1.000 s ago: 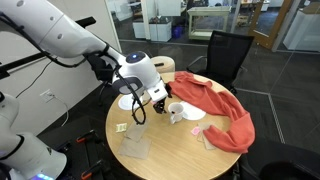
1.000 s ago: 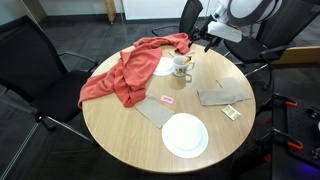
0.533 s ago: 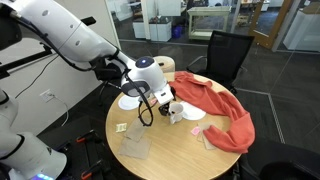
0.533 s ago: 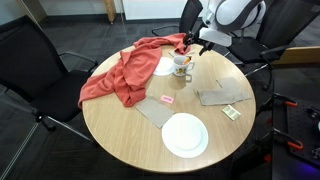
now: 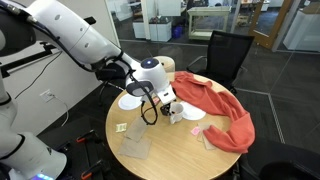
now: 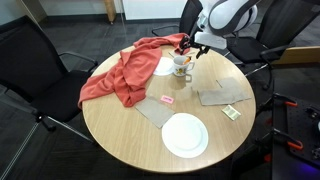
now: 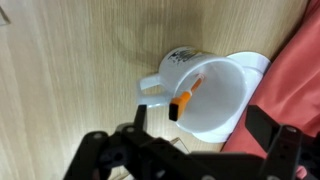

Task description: Remove the marker from the cup and put it on the table

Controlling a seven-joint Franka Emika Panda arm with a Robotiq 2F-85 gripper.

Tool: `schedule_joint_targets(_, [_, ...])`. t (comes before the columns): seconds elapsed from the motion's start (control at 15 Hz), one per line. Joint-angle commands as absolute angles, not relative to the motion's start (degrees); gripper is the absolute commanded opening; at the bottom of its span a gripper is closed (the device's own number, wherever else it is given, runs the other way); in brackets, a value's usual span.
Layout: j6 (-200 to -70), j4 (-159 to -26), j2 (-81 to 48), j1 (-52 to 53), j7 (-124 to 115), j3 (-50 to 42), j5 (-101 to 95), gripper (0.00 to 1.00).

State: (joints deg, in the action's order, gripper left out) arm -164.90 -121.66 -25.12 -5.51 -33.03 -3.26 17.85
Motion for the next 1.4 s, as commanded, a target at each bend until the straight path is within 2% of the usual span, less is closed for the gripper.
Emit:
schedule_joint_targets(0.0, [-161.89, -119.22, -26.38, -4.07, -32.26, -4.73, 18.47, 1.0])
schedule_joint_targets(0.47, [-160.96, -117.52, -28.36, -2.9, -33.3, -6.36, 18.1, 1.0])
schedule_joint_targets(0.53, [-161.02, -117.39, -28.58, -2.59, -33.56, -6.71, 18.0, 0.83])
schedule_joint_targets(0.6, [-161.06, -117.23, -28.75, -2.58, -33.41, -6.8, 18.07, 0.74])
schedule_joint_targets(0.67, [-161.1, -117.11, -28.93, -2.5, -33.4, -6.93, 18.08, 0.68])
schedule_joint_targets(1.0, [-161.15, -116.77, -29.31, -1.96, -33.51, -7.41, 17.95, 0.27])
schedule_joint_targets(1.2, [-161.21, -116.89, -29.17, -1.73, -33.47, -7.58, 17.88, 0.05])
schedule_joint_targets(1.27, [-161.19, -117.13, -28.84, -1.69, -33.36, -7.62, 17.87, 0.01])
schedule_joint_targets(1.33, [-161.21, -117.23, -28.49, -1.65, -33.24, -7.63, 17.89, 0.02])
